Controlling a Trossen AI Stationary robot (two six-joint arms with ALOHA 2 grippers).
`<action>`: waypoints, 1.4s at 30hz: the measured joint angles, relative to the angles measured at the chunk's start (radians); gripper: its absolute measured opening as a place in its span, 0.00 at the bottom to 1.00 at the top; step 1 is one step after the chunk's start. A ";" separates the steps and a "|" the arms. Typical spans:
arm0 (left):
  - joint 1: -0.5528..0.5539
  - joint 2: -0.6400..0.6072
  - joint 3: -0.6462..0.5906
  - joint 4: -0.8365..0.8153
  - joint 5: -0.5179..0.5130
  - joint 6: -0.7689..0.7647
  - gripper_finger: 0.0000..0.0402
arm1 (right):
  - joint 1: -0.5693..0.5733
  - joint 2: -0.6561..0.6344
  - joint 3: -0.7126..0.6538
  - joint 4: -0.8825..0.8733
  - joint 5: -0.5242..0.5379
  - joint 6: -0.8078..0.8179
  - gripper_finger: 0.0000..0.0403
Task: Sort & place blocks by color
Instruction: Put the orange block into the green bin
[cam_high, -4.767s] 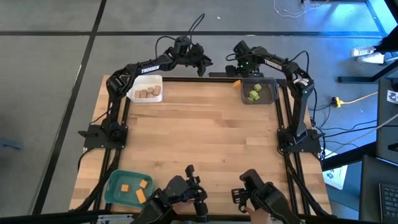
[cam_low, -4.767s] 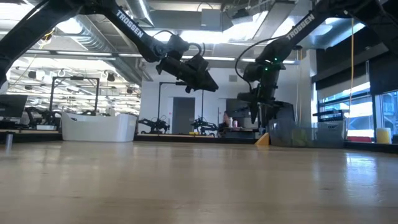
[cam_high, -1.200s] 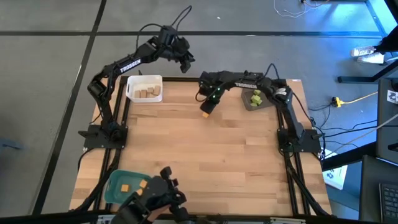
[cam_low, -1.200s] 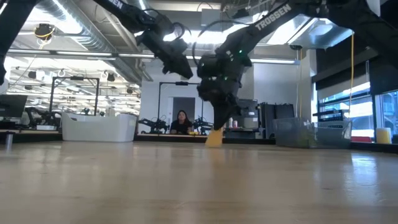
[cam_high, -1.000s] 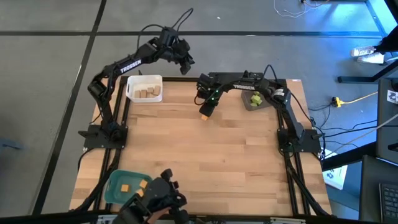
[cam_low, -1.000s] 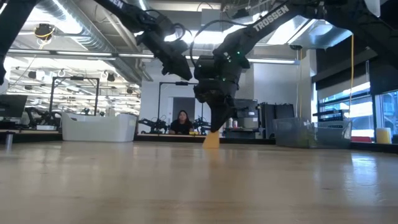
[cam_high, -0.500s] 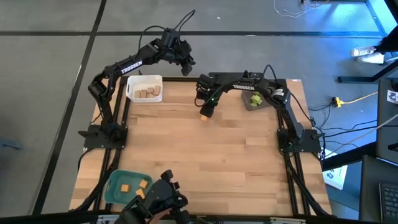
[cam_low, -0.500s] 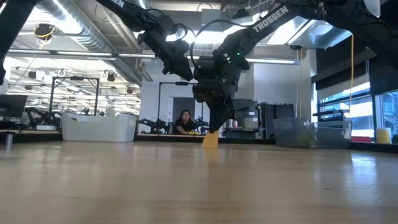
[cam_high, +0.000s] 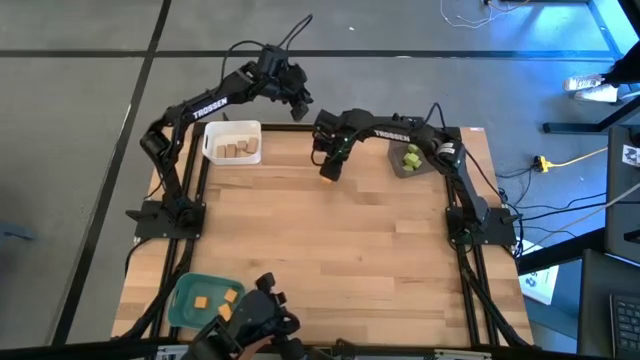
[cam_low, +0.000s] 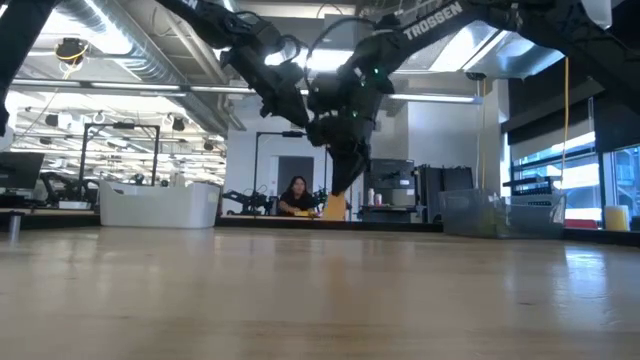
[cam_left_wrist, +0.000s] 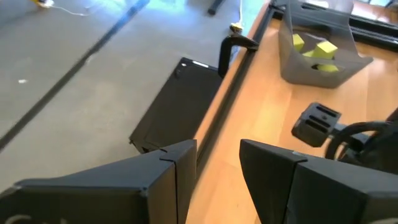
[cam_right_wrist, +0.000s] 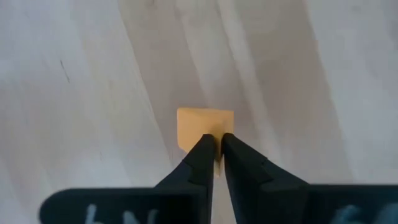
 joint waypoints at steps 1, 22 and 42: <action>0.000 -0.008 0.000 0.000 -0.009 0.000 0.29 | 0.000 0.000 0.018 -0.024 0.015 -0.002 0.09; -0.069 -0.224 0.000 -0.538 0.103 0.064 0.29 | -0.040 -0.003 0.255 -0.085 0.034 -0.007 0.02; -0.106 -0.218 -0.176 -0.413 0.206 0.082 0.29 | -0.042 -0.005 0.432 -0.075 0.057 -0.082 0.00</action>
